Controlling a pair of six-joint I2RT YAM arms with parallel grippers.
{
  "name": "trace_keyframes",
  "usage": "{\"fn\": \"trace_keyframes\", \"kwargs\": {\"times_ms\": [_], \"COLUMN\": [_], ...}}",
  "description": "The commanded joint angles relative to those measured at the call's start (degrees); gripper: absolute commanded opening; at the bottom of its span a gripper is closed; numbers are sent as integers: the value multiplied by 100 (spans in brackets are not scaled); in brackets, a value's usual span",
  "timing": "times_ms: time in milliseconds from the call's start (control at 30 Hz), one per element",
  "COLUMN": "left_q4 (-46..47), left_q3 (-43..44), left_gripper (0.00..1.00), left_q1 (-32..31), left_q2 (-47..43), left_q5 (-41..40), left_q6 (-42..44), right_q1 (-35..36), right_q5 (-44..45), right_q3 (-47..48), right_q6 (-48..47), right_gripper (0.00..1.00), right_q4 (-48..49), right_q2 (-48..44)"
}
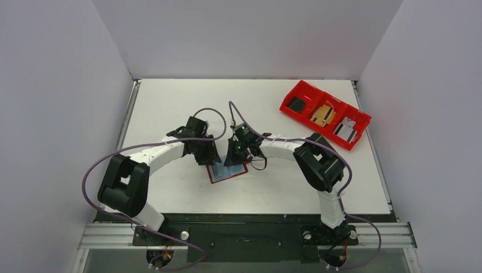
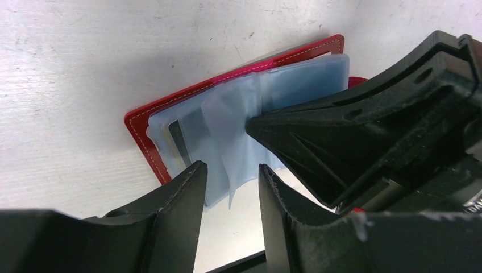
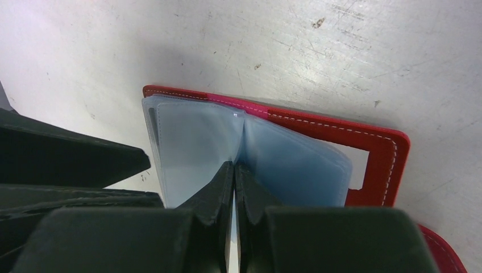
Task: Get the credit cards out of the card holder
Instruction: Remove the credit card from the card holder.
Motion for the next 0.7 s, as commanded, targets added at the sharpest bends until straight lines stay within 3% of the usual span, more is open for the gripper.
{"fn": "trace_keyframes", "kwargs": {"times_ms": [0,200,333,400,500,667], "left_q4": [397,556,529,494,446,376], "left_q3": [85,92,146,182,230,352], "left_gripper": [36,21,2,0,0,0], "left_q1": [-75,-139,-143,-145,-139,-145], "left_q2": [169,401,477,487,478,374], "left_q5": [94,215,165,124,109,105], "left_q6": [-97,-106,-117,-106,-95,-60], "right_q1": [-54,-95,-156,-184,-204,-248], "right_q5": [443,401,299,265,243,280], "right_q3": [-246,-222,-26,121,334,586], "right_q6": [-107,-116,-119,-126,-133,-112], "right_gripper": [0,0,0,1,9,30], "right_q4": [-122,-103,-151,-222,-398,-620], "right_q2": [287,234,146,77,-49,-503]}}
